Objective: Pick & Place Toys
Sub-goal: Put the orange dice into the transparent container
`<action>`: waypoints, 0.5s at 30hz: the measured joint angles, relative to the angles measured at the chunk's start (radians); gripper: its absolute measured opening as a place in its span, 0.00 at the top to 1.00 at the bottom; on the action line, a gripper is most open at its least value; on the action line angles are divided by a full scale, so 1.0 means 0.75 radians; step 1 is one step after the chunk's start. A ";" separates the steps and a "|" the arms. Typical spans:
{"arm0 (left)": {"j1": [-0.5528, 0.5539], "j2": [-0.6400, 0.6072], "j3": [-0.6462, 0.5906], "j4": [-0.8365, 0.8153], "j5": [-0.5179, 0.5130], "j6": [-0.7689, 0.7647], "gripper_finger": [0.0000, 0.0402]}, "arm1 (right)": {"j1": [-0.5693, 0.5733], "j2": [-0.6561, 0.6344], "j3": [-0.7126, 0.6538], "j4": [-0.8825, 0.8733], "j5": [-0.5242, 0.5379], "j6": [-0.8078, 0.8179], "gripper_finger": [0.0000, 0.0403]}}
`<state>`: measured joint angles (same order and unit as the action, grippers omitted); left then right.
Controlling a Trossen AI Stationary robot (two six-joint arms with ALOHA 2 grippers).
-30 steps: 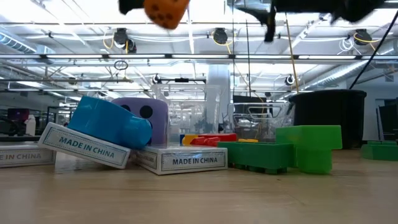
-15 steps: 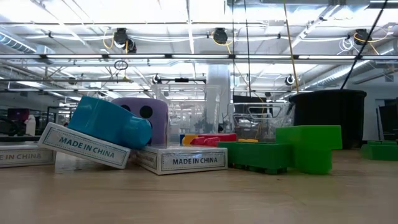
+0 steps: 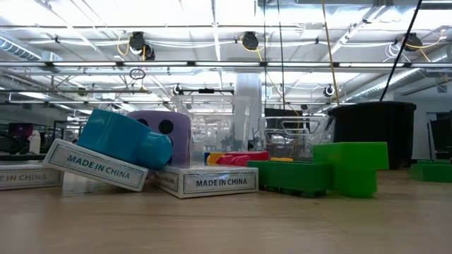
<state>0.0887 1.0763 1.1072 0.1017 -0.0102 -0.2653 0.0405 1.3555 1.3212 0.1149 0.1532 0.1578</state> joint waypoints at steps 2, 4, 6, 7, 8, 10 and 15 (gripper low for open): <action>0.000 0.000 0.000 0.000 0.019 -0.001 0.19 | -0.023 -0.019 0.000 0.001 0.000 0.020 0.57; 0.000 0.000 0.000 -0.001 0.024 -0.001 0.20 | -0.045 -0.043 0.001 -0.005 -0.002 0.036 0.54; 0.000 0.000 0.000 0.001 0.027 0.000 0.22 | -0.074 -0.066 0.001 -0.017 -0.033 0.065 0.51; 0.001 0.000 0.000 0.001 0.026 0.000 0.22 | -0.089 -0.077 0.001 -0.025 -0.061 0.088 0.49; 0.006 0.000 0.000 0.001 0.027 0.001 0.22 | -0.105 -0.083 0.001 -0.026 -0.090 0.117 0.46; 0.012 0.000 0.000 0.000 0.028 0.008 0.22 | -0.137 -0.094 0.001 -0.029 -0.171 0.182 0.41; 0.035 0.010 0.000 0.006 0.055 0.021 0.22 | -0.192 -0.082 0.001 -0.017 -0.325 0.275 0.29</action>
<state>0.1148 1.0839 1.1072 0.1062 0.0309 -0.2492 -0.1036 1.2942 1.3220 0.1025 -0.0905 0.3637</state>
